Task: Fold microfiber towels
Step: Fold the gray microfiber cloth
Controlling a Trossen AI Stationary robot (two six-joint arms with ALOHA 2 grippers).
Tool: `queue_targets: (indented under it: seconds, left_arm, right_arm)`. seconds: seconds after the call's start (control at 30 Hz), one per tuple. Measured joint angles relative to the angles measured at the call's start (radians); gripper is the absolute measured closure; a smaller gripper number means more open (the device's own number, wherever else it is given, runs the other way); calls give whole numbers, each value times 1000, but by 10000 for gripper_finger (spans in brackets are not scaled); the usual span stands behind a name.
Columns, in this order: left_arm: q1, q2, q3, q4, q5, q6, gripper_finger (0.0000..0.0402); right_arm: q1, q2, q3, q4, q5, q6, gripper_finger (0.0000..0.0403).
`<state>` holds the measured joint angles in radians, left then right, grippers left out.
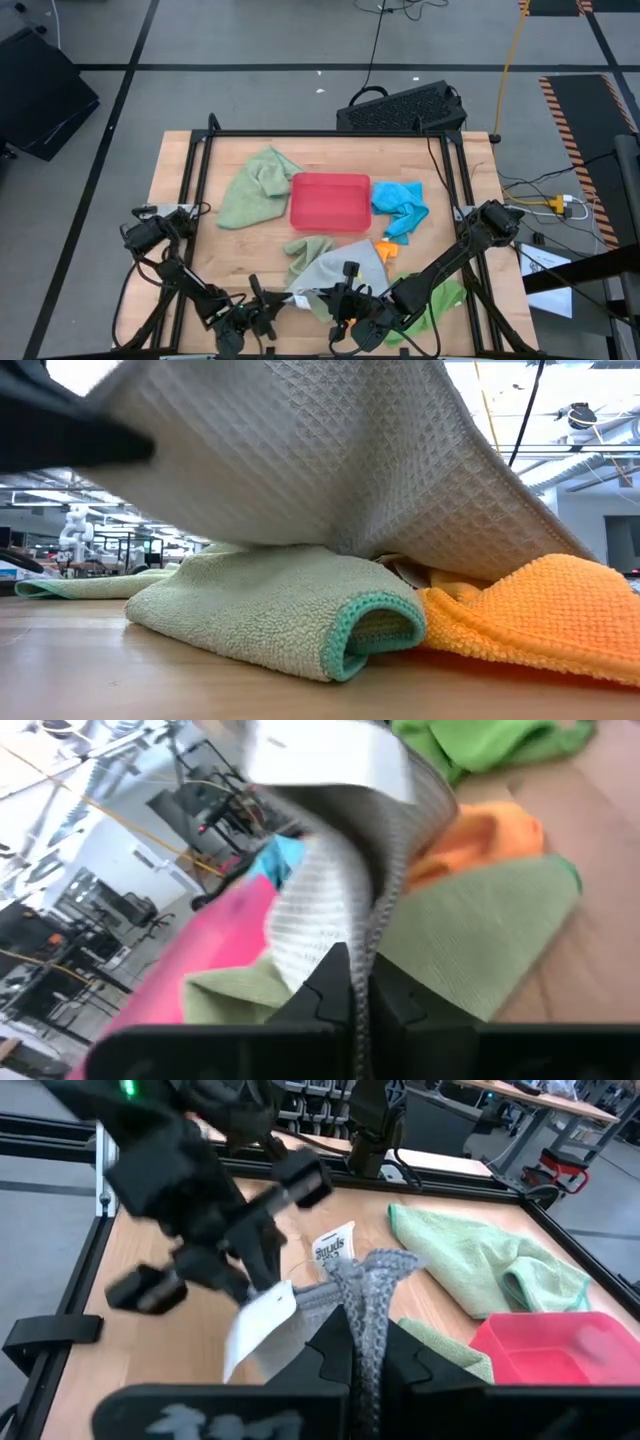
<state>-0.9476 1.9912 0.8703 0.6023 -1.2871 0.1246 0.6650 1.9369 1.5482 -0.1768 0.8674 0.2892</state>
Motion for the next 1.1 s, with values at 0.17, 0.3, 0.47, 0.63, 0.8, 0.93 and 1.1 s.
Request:
queue_targets:
  seconds: [0.17, 0.3, 0.47, 0.63, 0.8, 0.93, 1.1]
  left_arm:
    - [-31, -151, 0, -63, -21, 19, 388]
    - [-49, -338, 0, -161, 25, -21, 396]
    - [-124, -571, 0, -224, -27, 19, 395]
    - [-214, -765, 0, -242, -137, 105, 396]
    - [-248, -888, 0, -320, -173, 110, 398]
    - [-264, -941, 0, -339, -266, 81, 397]
    - [-265, -1018, 0, -341, -286, 136, 399]
  right_arm:
    - [-32, 0, 0, 51, -7, -94, 401]
    - [-75, -13, -1, 239, -120, -255, 401]
    - [-102, -63, -1, 371, -211, -415, 401]
    - [-144, -132, 0, 390, -298, -472, 401]
    - [-255, -162, 2, 390, -530, -506, 401]
    - [-378, -162, 1, 388, -759, -451, 401]
    - [-515, -162, 1, 418, -971, -384, 401]
